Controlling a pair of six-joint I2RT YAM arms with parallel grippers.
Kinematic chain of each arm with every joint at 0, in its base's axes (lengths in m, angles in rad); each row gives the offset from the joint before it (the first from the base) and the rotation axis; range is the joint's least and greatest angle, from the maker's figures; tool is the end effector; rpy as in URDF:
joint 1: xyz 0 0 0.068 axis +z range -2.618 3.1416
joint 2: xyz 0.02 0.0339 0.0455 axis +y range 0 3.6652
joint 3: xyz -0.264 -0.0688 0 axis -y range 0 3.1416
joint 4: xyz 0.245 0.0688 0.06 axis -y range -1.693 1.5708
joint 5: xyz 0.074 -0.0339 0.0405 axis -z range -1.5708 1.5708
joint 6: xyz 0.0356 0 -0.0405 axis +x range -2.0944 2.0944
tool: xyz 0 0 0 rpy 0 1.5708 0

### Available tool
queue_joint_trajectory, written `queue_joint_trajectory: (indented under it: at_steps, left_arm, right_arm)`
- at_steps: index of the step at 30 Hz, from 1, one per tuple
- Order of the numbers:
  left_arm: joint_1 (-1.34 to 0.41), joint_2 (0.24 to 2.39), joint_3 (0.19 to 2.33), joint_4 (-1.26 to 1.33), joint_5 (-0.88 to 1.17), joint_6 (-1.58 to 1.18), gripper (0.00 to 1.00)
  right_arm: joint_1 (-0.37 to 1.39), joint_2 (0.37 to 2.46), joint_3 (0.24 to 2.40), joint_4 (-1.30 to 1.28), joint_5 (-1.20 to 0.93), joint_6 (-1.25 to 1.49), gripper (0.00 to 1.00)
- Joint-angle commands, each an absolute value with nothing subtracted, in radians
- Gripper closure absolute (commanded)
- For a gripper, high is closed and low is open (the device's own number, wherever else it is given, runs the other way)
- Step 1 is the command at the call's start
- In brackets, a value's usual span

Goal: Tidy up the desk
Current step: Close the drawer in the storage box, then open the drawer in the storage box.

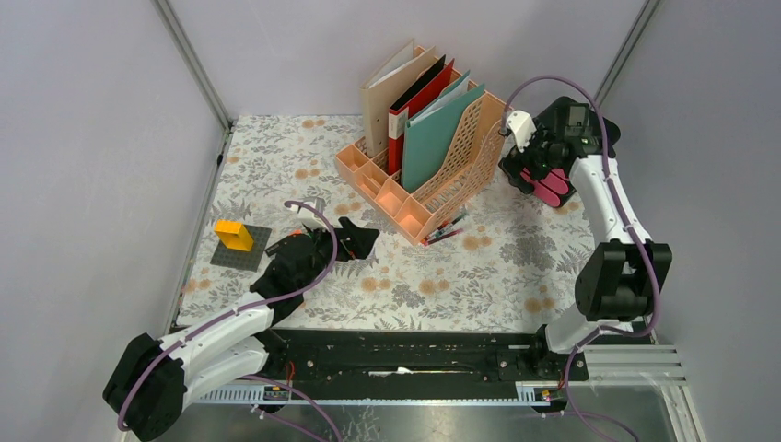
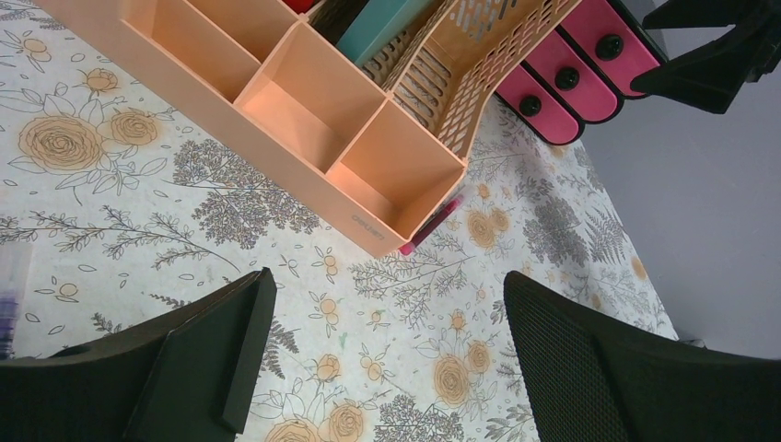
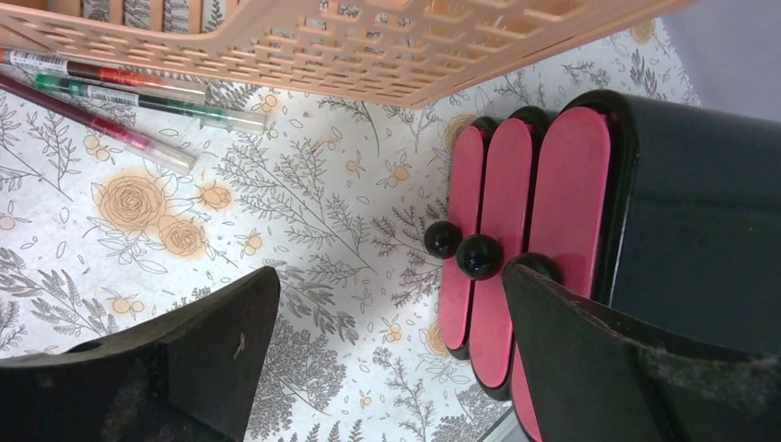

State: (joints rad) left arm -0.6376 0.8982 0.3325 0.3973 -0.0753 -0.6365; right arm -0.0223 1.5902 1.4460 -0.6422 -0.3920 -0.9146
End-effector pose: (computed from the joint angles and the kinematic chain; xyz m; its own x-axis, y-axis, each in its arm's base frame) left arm 0.1643 -0.1184 0.2210 -0.4257 -0.4223 -0.8003 0.3494 0.7392 -0.5758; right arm 0.3519 0.0058 0.3260 -0.2343 -0.7272 -0.6452 -0.7127 0.5799 -0.3947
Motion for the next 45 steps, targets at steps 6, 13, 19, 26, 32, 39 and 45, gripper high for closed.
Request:
queue_joint_trajectory:
  at_steps: [6, 13, 19, 26, 32, 39, 45]
  left_arm:
    - [-0.621, 0.848, 0.3, 0.427, -0.086, -0.629, 0.01]
    - [-0.615, 0.841, 0.295, 0.419, -0.086, -0.627, 0.01]
    - [-0.611, 0.837, 0.289, 0.417, -0.087, -0.63, 0.01]
    - [-0.609, 0.842, 0.287, 0.425, -0.082, -0.63, 0.01]
    - [-0.607, 0.845, 0.29, 0.425, -0.075, -0.63, 0.01]
    - [-0.606, 0.859, 0.29, 0.442, -0.064, -0.642, 0.01]
    - [-0.606, 0.876, 0.303, 0.444, -0.053, -0.64, 0.01]
  right_arm:
    - [-0.025, 1.799, 1.627, -0.782, -0.267, -0.876, 0.28]
    - [-0.029, 1.869, 1.652, -0.739, -0.171, -0.829, 0.41]
    - [-0.028, 1.851, 1.597, -0.572, -0.031, -0.788, 0.33]
    - [-0.028, 1.809, 1.565, -0.645, -0.173, -0.9, 0.27]
    - [-0.028, 1.756, 1.51, -0.757, -0.232, -1.17, 0.27]
    - [-0.029, 1.688, 1.428, -0.775, -0.228, -1.524, 0.28]
    - [-0.03, 1.714, 1.396, -0.759, -0.179, -1.962, 0.24]
